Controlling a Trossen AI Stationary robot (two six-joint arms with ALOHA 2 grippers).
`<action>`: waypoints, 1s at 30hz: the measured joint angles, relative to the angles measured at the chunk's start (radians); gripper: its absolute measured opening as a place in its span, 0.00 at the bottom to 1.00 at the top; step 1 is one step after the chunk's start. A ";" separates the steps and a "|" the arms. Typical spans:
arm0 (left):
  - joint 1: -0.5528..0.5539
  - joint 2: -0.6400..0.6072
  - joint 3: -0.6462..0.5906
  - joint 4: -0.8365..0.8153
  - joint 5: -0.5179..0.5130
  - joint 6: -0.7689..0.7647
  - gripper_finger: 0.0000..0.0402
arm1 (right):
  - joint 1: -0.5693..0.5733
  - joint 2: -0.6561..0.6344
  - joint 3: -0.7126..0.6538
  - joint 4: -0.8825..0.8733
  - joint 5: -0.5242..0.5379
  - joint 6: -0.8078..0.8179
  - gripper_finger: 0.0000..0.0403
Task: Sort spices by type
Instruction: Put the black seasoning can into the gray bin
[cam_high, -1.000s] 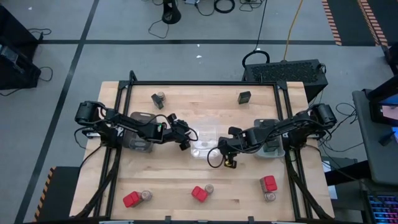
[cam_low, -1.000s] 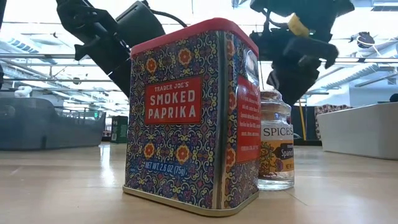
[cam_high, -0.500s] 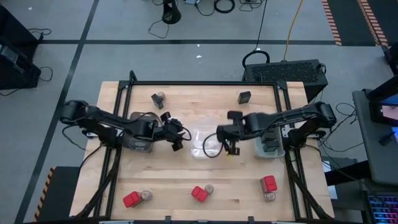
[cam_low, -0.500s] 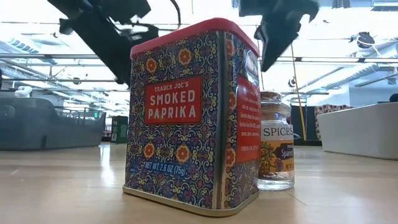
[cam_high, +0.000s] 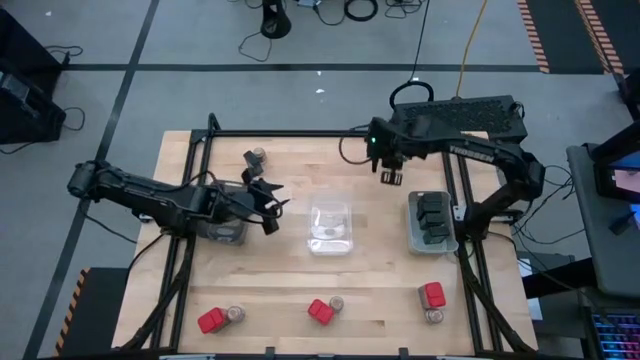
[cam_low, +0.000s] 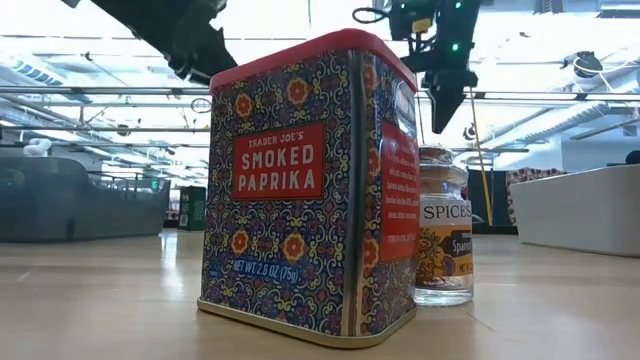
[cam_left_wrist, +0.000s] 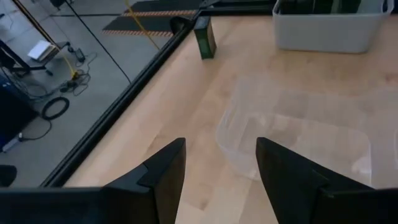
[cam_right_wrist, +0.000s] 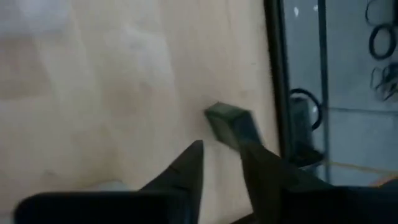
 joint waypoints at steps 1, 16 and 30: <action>0.000 -0.001 -0.002 0.000 0.000 0.010 0.50 | -0.019 0.004 0.000 0.023 0.000 -0.047 0.28; 0.002 0.005 -0.021 -0.006 -0.002 0.082 0.50 | -0.206 0.130 0.000 0.033 -0.106 -0.330 0.50; 0.002 0.000 -0.021 0.022 0.024 0.302 0.50 | -0.280 0.214 0.000 0.003 -0.101 -0.529 0.50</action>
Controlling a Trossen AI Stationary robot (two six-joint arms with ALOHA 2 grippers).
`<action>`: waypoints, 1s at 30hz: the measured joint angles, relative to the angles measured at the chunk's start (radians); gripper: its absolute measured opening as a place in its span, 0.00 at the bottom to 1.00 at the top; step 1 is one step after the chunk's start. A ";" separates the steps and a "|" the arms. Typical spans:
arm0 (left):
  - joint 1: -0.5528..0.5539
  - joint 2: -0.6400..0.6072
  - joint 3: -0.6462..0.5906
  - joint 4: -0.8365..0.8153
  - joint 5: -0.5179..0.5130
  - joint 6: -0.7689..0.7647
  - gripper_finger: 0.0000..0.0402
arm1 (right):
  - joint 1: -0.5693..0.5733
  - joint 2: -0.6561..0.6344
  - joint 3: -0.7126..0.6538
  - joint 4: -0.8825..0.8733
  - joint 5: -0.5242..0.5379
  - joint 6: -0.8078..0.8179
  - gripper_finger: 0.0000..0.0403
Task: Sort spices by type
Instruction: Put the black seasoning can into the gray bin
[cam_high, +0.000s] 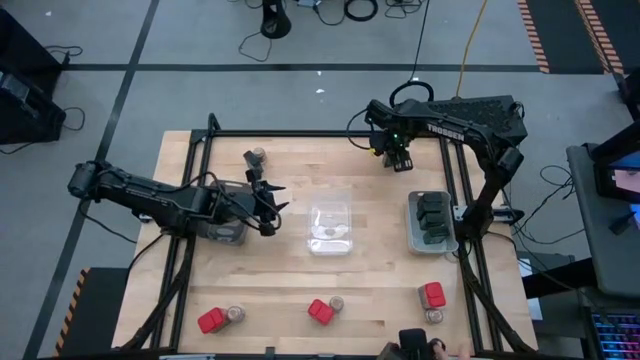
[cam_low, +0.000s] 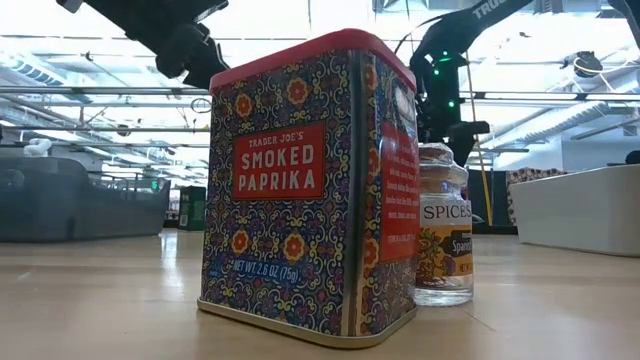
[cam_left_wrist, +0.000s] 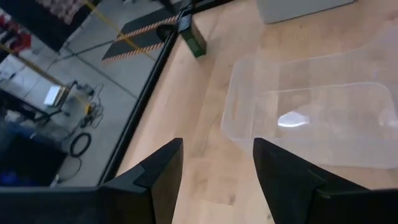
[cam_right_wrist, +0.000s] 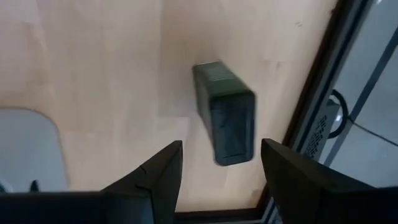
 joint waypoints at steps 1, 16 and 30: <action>0.000 0.000 0.000 0.006 0.005 0.001 0.50 | -0.008 0.000 0.000 0.009 -0.001 -0.005 0.50; 0.000 0.000 0.000 -0.025 0.038 -0.077 0.50 | -0.070 0.000 0.000 0.053 -0.113 -0.022 0.50; 0.000 0.000 0.001 -0.023 0.038 -0.075 0.50 | -0.072 0.070 -0.002 0.059 -0.125 -0.053 0.50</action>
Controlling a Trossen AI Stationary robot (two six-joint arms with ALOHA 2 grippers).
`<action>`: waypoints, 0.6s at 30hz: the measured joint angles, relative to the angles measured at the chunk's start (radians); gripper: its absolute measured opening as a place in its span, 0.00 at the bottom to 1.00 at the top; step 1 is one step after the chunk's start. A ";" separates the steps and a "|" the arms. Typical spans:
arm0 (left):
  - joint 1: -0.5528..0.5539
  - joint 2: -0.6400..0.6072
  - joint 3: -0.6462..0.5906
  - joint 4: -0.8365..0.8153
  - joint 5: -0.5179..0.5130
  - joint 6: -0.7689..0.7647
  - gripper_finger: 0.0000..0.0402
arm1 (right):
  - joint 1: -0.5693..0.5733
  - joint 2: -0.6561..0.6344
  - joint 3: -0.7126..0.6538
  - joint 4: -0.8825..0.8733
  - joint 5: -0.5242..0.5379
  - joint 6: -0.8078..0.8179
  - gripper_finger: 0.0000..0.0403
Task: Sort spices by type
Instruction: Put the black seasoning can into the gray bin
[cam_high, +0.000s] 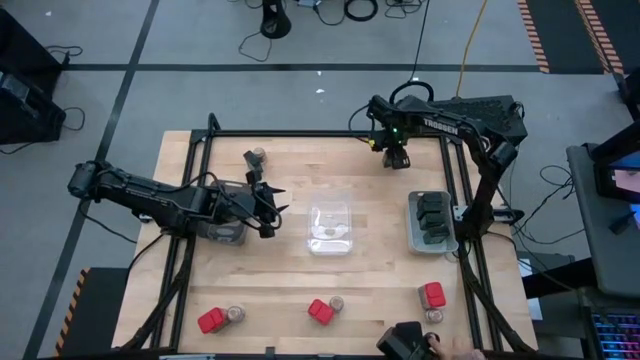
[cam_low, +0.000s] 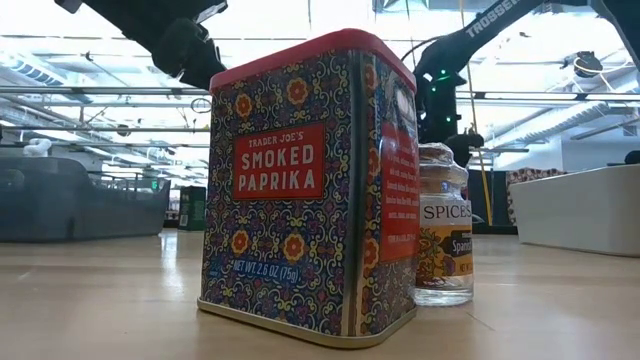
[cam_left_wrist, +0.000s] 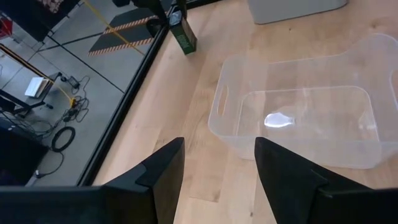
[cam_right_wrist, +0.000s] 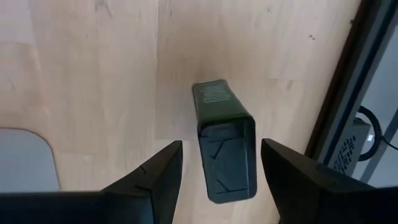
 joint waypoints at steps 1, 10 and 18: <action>0.000 0.000 0.000 0.000 0.000 0.000 0.50 | 0.000 0.003 0.000 0.002 0.003 -0.002 0.50; 0.000 0.000 0.001 0.000 0.000 0.003 0.50 | -0.016 0.032 0.000 0.002 0.028 -0.007 0.50; 0.000 0.000 0.001 -0.001 0.003 0.003 0.50 | -0.020 0.061 0.000 0.009 0.028 -0.007 0.48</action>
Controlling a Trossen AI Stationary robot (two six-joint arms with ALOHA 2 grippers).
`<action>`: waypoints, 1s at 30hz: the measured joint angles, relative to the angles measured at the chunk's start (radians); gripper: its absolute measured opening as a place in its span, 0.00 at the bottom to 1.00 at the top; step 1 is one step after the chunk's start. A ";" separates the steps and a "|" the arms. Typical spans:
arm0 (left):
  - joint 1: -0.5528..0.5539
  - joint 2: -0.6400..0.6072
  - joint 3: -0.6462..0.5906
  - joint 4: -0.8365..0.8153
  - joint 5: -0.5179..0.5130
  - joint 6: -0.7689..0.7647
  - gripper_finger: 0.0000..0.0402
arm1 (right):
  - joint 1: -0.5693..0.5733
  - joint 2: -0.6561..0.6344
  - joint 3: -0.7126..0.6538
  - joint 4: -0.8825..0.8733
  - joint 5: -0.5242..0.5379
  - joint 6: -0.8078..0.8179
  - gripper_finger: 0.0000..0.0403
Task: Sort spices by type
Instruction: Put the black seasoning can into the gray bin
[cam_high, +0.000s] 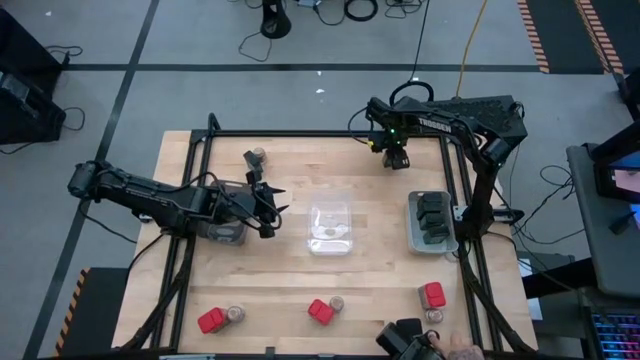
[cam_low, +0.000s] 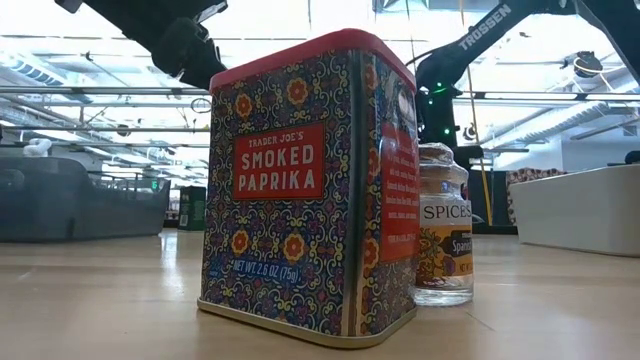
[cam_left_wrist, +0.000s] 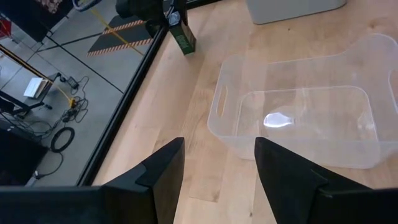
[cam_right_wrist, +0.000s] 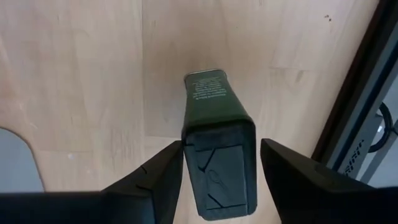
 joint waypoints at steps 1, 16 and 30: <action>0.000 0.000 0.000 0.000 0.000 0.000 0.50 | 0.000 0.000 0.000 -0.001 0.000 0.000 0.47; 0.000 0.000 0.000 0.000 0.000 0.000 0.50 | 0.009 -0.002 0.018 -0.055 0.100 0.062 0.25; 0.000 0.000 0.000 0.000 0.000 -0.005 0.50 | 0.144 -0.003 0.268 -0.360 0.013 0.355 0.25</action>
